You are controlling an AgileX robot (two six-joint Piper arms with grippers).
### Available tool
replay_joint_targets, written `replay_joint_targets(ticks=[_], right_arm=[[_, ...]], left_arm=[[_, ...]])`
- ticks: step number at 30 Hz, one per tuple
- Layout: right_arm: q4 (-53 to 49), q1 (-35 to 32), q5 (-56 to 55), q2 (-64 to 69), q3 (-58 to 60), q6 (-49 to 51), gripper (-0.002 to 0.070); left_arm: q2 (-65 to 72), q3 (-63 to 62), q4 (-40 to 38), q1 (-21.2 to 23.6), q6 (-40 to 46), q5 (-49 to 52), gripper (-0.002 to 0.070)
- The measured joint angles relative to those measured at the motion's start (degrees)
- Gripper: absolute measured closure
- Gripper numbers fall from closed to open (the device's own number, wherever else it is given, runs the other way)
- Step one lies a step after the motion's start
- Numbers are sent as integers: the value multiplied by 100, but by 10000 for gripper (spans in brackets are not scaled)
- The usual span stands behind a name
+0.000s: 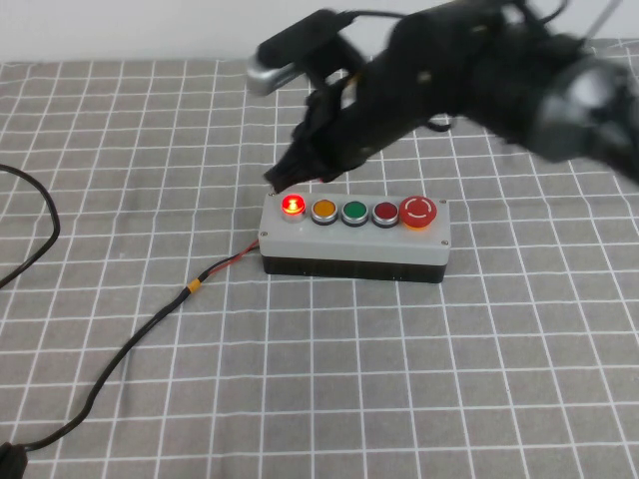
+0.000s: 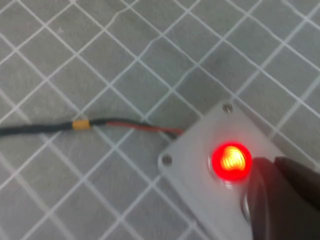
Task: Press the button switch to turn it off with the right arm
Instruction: 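Press the lit red button on the button box to turn it off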
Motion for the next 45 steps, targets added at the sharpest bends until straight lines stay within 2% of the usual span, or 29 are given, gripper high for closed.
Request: replay_joint_targets(ticks=[5,12,37,45], right_arm=[[-156,6,58,759,-667,181,692],[-190,6,95,1190,-863,203,692],[-352,6,380,1356,-1033,357,692],[-477,6,455,1388,-1214,481,692]], left_arm=[[0,0,0,0,0,0,678],[0,0,0,0,0,0,678],[0,0,-10,0,0,0,678],[0,0,-256,0,0,0,678]])
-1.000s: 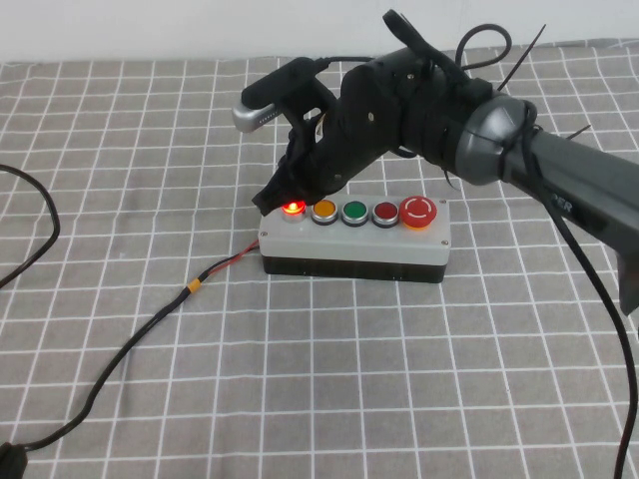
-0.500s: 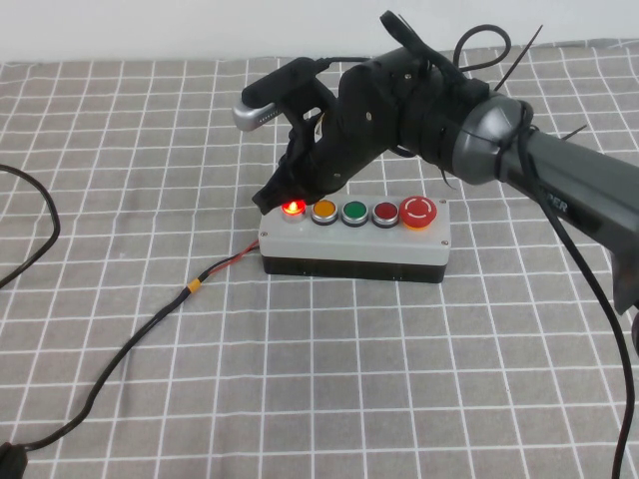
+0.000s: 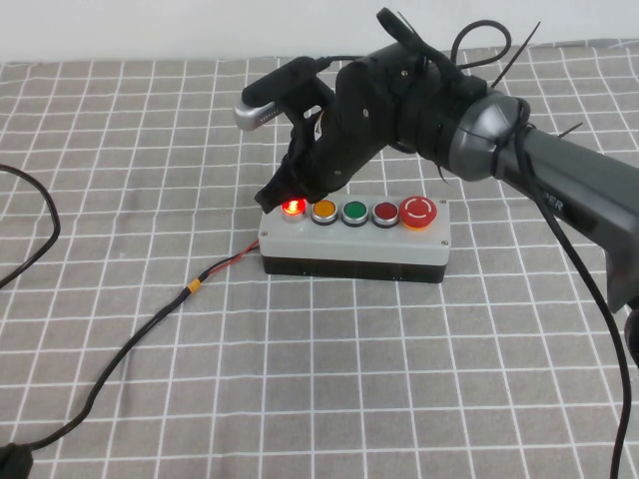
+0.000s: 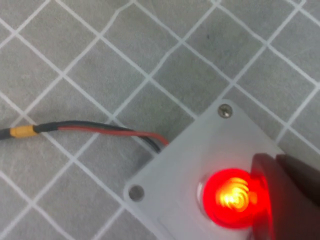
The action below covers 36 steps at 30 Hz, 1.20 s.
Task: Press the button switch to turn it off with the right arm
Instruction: 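Press the lit red button on the button box to turn it off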
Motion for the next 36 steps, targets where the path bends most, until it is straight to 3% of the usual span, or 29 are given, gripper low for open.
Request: replay_joint_targets(ticks=[7,20,25,36], right_arm=[[-149,0,488,-334,-651,14,692],[-477,0,965,-2710,-762,14,692],[-516,0,868,-3733,304,1,692],[-534,0,-758,-6757,4925,146,692]], left_arm=[[0,0,-46,0,0,0,678],[0,0,4,0,0,0,678],[0,0,4,0,0,0,678],[0,0,4,0,0,0,678]])
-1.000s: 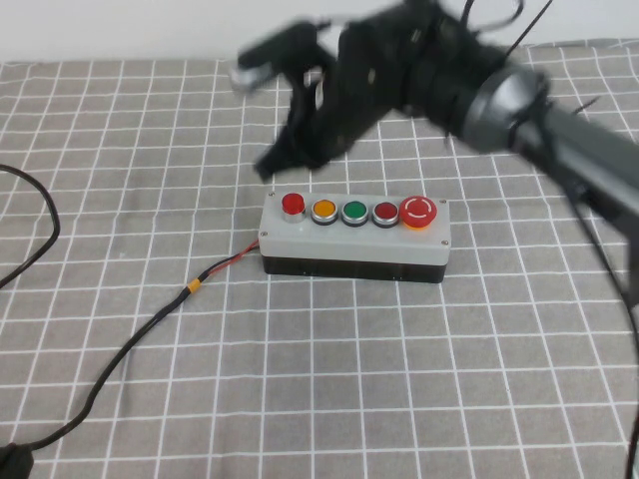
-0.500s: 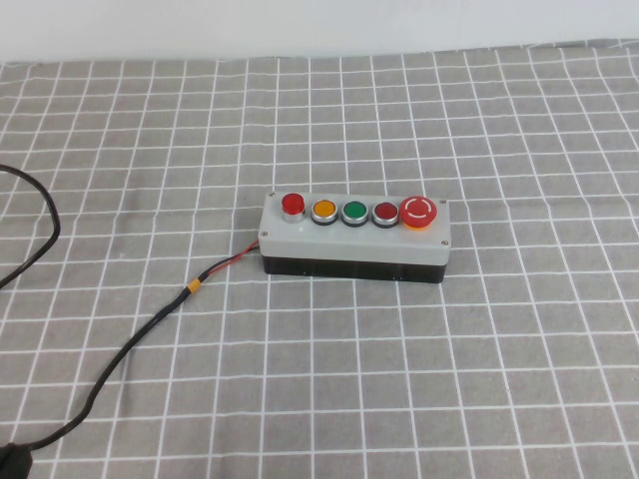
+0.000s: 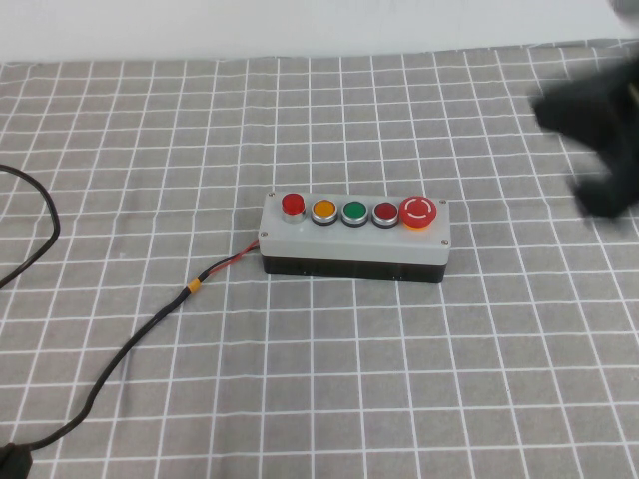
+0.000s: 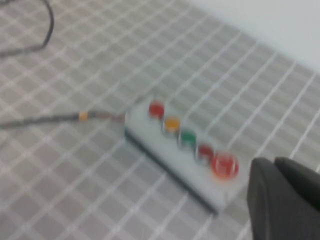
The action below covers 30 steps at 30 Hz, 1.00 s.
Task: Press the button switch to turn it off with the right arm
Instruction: 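Press the lit red button on the button box to turn it off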
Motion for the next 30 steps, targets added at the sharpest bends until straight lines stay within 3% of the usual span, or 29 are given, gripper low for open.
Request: replay_joint_targets(ticks=[9,25,30], right_arm=[[89,0,-170,-2022,2075,19,692],[118,0,271,-2641,2433,19,692],[263,-675,283,-3141,2443,-44,692]], left_arm=[[0,0,0,0,0,0,678],[0,0,0,0,0,0,678],[0,0,0,0,0,0,678]])
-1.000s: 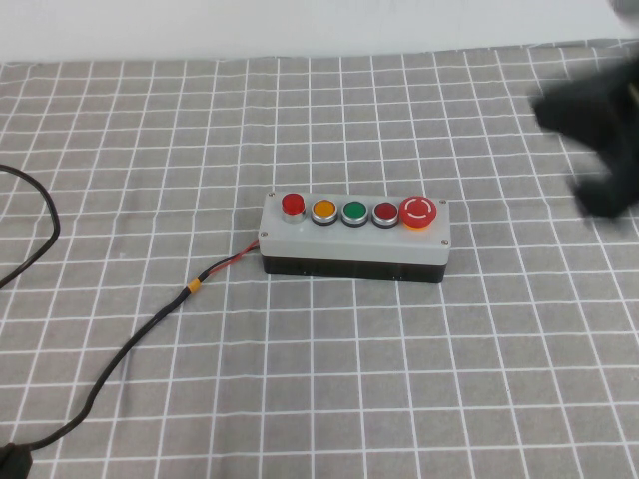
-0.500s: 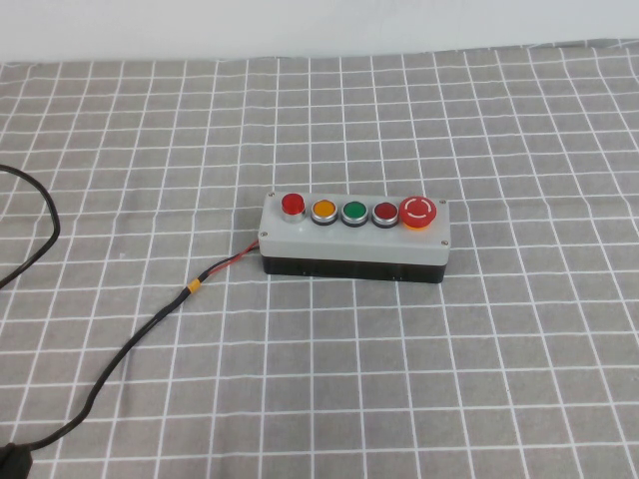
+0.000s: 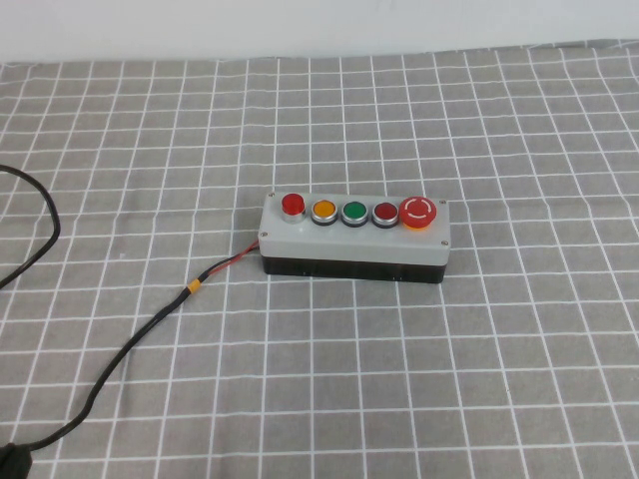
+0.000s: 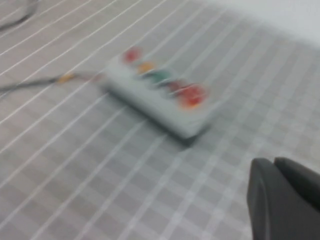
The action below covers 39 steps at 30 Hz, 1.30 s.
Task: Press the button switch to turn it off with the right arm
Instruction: 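Press the lit red button on the button box to turn it off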
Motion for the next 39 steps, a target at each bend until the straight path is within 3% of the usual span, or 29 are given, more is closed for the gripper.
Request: replay_joint_targets(ticks=[6,14,25,39], right_arm=[[-14,-1396,-450,-993,405,-46,692],[604,-2651,-1806,-2536,2348,-61,692],[1075,-2738,-2487,-3033,4382,-61,692],[1088,-2738,-2530,-3033,4784,-61,692]], left_arm=[[0,0,0,0,0,0,678],[0,0,0,0,0,0,678],[0,0,0,0,0,0,678],[0,0,0,0,0,0,678]])
